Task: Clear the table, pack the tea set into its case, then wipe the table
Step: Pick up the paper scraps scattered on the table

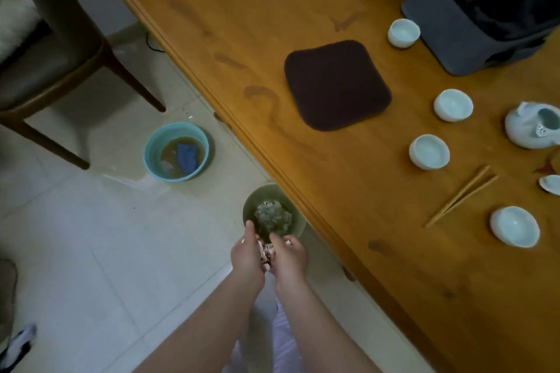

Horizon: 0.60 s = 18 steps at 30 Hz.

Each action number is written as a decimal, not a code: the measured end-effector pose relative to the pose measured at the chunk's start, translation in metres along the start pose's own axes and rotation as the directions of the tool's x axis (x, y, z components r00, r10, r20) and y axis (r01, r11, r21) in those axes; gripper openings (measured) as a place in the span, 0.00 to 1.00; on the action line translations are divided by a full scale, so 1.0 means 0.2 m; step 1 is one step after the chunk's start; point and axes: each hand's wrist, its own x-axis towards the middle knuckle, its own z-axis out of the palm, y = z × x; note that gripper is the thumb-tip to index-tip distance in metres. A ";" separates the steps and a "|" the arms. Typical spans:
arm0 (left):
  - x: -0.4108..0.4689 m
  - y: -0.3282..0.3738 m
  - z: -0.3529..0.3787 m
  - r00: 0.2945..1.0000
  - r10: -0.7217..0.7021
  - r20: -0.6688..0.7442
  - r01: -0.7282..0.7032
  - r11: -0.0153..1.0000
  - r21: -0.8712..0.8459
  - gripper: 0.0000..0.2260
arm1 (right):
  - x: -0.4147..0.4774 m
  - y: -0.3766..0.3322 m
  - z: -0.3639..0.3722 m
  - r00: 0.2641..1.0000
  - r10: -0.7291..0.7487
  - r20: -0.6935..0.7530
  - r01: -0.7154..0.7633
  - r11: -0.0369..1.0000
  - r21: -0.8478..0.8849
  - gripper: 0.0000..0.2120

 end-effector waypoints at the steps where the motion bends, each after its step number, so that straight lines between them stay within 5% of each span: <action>1: 0.06 0.01 0.01 1.000 -0.015 0.001 0.015 0.999 0.043 0.18 | 0.05 0.01 0.03 0.999 0.012 -0.032 -0.011 1.000 0.029 0.06; 6: 0.42 0.04 0.07 1.000 -0.010 -0.003 0.010 0.981 0.194 0.18 | 0.32 0.09 0.18 0.991 0.072 -0.110 -0.049 0.979 0.197 0.06; 11: 0.76 -0.01 0.13 0.994 -0.109 0.004 0.107 0.984 0.142 0.19 | 0.67 0.20 0.25 0.970 0.187 -0.156 -0.129 0.938 0.322 0.05; 18: 0.95 -0.03 0.25 0.945 -0.304 0.121 0.299 0.952 0.061 0.16 | 0.89 0.17 0.20 0.960 0.281 -0.014 -0.242 0.850 0.469 0.13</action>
